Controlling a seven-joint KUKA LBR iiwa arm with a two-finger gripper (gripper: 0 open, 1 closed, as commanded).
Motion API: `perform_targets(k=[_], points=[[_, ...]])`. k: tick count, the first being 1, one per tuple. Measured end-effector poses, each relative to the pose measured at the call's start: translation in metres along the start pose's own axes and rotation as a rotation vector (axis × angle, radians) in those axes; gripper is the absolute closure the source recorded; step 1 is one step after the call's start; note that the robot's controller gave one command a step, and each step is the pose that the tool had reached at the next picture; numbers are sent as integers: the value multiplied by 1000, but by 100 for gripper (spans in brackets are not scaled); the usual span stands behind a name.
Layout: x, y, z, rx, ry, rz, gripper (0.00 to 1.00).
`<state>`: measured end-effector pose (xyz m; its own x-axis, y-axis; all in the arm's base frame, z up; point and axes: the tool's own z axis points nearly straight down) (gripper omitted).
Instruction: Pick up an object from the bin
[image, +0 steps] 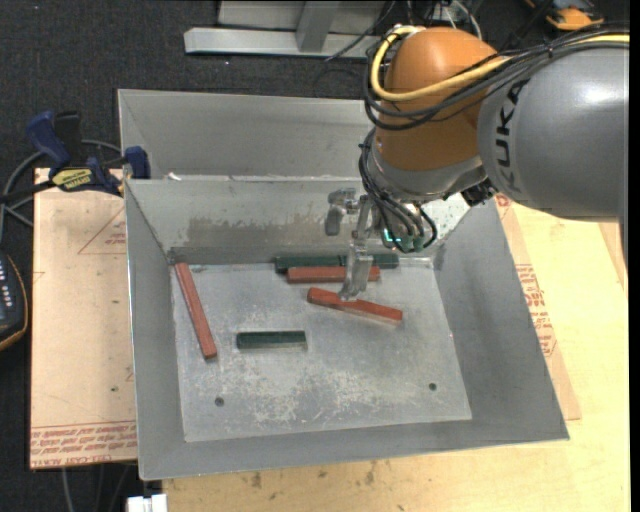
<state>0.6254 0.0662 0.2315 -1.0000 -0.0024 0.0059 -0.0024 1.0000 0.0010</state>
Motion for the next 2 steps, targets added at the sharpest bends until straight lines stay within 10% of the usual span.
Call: perform_targets(k=[1, 2], points=[[32, 1, 108, 0, 3, -10, 0], [23, 60, 165, -2, -3, -37, 0]])
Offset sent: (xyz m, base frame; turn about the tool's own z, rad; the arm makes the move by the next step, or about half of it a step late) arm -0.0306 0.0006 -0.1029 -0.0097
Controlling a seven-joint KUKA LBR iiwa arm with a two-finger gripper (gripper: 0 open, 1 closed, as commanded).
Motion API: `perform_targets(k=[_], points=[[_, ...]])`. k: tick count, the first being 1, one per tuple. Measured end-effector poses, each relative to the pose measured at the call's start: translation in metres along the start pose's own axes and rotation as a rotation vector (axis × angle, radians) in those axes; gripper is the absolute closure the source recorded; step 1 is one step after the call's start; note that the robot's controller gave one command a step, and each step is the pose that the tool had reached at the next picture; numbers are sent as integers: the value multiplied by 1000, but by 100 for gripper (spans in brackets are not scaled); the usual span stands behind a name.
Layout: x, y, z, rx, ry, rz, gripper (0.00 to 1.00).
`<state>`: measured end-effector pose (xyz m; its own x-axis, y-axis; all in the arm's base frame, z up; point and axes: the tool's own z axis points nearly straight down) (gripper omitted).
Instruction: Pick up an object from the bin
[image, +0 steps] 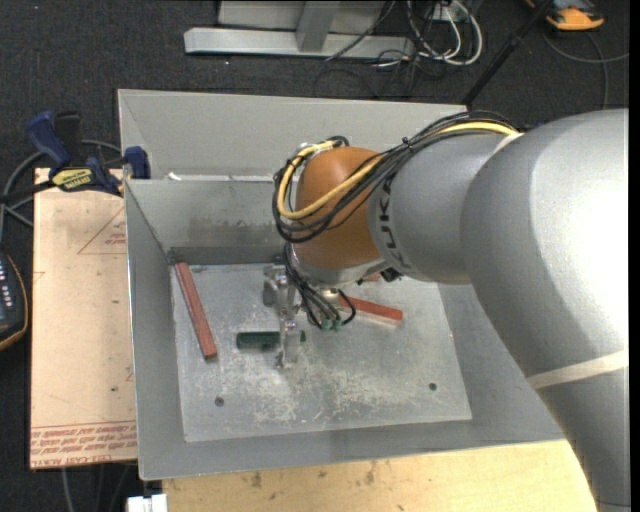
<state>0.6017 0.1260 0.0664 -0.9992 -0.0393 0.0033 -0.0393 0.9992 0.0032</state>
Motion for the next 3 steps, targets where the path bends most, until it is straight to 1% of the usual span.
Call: perform_targets(k=[1, 2, 3], points=[[-2, -4, -5, 1, -6, 7, 100], [-6, -6, -160, 0, -16, 79, 100], [-17, -28, -87, 4, 1, -13, 100]])
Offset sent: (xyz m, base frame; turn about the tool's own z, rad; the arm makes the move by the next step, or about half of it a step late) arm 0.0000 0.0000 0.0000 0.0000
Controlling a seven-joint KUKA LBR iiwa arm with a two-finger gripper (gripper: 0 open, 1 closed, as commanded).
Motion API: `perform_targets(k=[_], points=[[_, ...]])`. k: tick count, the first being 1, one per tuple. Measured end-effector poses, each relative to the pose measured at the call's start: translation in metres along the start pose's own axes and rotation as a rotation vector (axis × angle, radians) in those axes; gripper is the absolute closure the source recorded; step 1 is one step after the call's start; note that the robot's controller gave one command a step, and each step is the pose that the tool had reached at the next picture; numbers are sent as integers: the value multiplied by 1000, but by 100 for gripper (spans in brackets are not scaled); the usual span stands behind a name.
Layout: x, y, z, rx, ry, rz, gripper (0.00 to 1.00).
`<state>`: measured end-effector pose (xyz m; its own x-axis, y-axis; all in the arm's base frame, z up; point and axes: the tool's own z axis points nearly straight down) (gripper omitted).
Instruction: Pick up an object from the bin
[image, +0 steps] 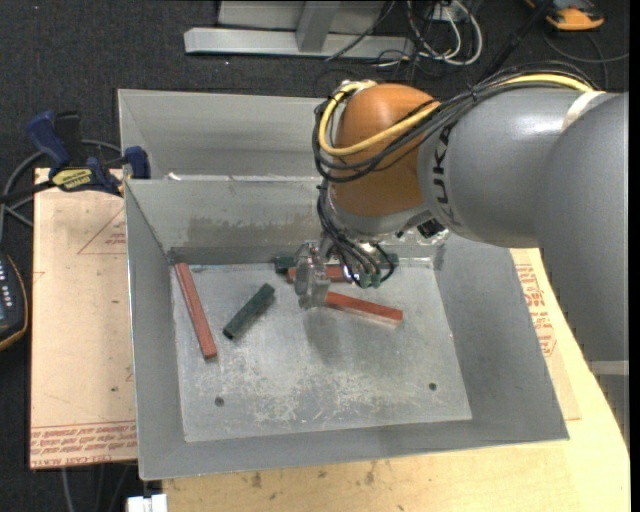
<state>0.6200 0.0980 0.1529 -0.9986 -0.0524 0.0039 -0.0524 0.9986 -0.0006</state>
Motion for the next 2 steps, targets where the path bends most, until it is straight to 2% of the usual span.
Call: perform_targets(k=[1, 2], points=[[-1, 1, -4, -2, -6, -1, 0], [-19, 56, 88, -4, -1, -10, 0]])
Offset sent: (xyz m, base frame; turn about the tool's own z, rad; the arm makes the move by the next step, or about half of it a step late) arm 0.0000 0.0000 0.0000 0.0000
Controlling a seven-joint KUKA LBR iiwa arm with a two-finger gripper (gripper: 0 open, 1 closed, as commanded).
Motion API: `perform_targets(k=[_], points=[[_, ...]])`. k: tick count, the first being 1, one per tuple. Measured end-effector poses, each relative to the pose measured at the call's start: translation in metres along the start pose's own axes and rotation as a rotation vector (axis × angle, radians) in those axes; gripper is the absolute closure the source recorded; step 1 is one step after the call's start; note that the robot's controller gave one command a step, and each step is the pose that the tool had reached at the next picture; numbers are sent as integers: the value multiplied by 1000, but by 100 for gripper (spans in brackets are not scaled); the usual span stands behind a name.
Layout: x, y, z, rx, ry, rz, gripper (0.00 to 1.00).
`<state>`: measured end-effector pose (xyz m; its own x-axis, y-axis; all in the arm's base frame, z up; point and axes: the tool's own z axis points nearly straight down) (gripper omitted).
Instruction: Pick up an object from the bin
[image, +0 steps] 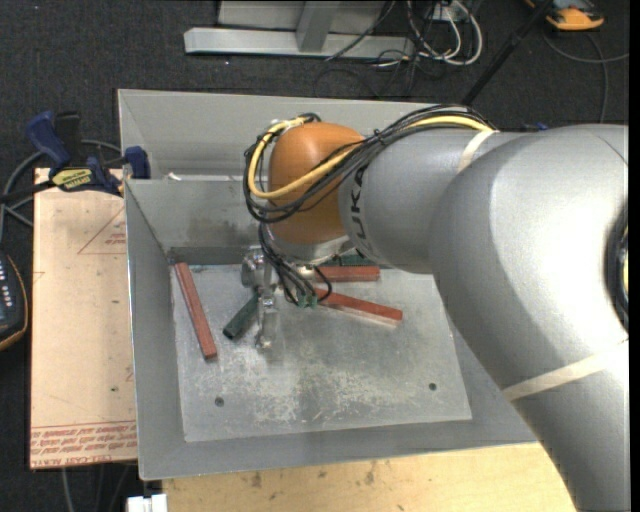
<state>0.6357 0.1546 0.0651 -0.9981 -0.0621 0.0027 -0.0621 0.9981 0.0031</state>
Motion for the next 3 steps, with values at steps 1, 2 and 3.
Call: perform_targets(k=[1, 2, 3], points=[[15, 24, -5, 1, -3, -241, 0], [14, 23, -6, 1, -6, -239, 100], [-6, 14, -119, 2, -16, -262, 100]])
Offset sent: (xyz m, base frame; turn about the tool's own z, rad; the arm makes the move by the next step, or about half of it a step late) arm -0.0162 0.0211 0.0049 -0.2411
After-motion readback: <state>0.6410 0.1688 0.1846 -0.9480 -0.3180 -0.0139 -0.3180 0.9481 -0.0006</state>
